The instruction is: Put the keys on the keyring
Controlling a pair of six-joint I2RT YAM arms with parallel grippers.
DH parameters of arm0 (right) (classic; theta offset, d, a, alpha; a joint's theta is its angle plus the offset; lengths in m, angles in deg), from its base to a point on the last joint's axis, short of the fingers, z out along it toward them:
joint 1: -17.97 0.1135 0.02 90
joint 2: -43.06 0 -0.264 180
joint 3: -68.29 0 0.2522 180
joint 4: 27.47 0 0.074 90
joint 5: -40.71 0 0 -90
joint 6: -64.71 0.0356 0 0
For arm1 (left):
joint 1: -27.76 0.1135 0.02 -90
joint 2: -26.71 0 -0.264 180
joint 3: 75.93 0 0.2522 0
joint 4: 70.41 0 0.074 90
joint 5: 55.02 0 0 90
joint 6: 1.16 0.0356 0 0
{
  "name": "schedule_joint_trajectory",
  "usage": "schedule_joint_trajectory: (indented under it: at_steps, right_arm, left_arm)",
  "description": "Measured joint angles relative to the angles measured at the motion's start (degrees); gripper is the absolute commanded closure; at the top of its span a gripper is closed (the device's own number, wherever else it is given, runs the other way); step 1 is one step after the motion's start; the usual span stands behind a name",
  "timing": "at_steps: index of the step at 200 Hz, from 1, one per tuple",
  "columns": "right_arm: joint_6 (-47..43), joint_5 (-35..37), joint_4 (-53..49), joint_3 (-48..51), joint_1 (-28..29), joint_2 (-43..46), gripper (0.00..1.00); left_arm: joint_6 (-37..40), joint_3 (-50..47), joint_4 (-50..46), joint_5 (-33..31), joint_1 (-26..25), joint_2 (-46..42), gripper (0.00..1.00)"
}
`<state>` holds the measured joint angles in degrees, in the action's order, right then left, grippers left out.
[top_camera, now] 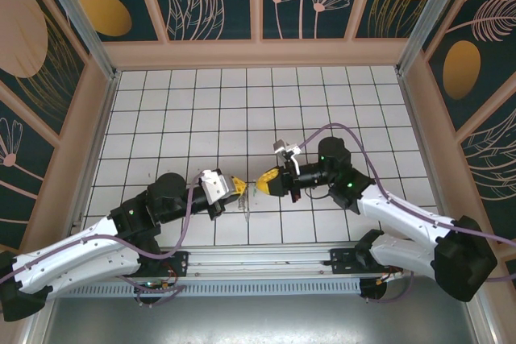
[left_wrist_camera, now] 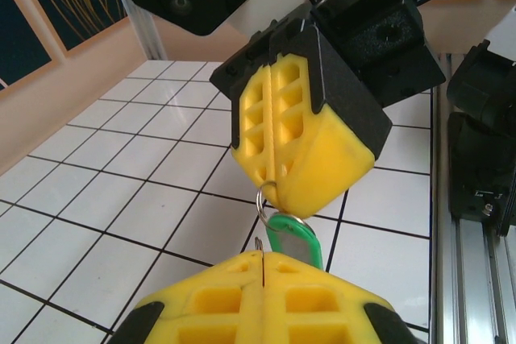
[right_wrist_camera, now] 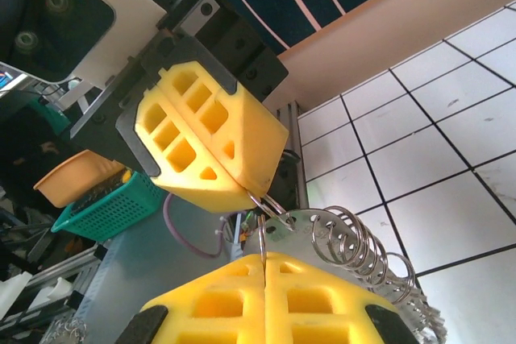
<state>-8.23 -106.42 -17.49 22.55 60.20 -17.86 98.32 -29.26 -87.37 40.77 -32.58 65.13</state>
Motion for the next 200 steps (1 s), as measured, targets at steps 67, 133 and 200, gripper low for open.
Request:
schedule_joint_trajectory:
  at_steps: [67, 133, 200]
  right_arm:
    - [0.0, -0.1, -0.1, -0.6, 0.4, -1.3, 1.00]
    - [0.0, 0.0, -0.7, -1.7, 0.0, -3.3, 1.00]
    - [0.8, 0.1, -2.1, -1.8, -0.6, -4.7, 1.00]
  left_arm:
    - [0.4, 0.0, 0.0, 0.0, 0.0, 0.9, 1.00]
    - [0.6, 0.0, -0.1, -0.2, 0.0, 1.1, 1.00]
    - [0.9, 0.0, 0.0, -0.1, 0.0, 1.1, 1.00]
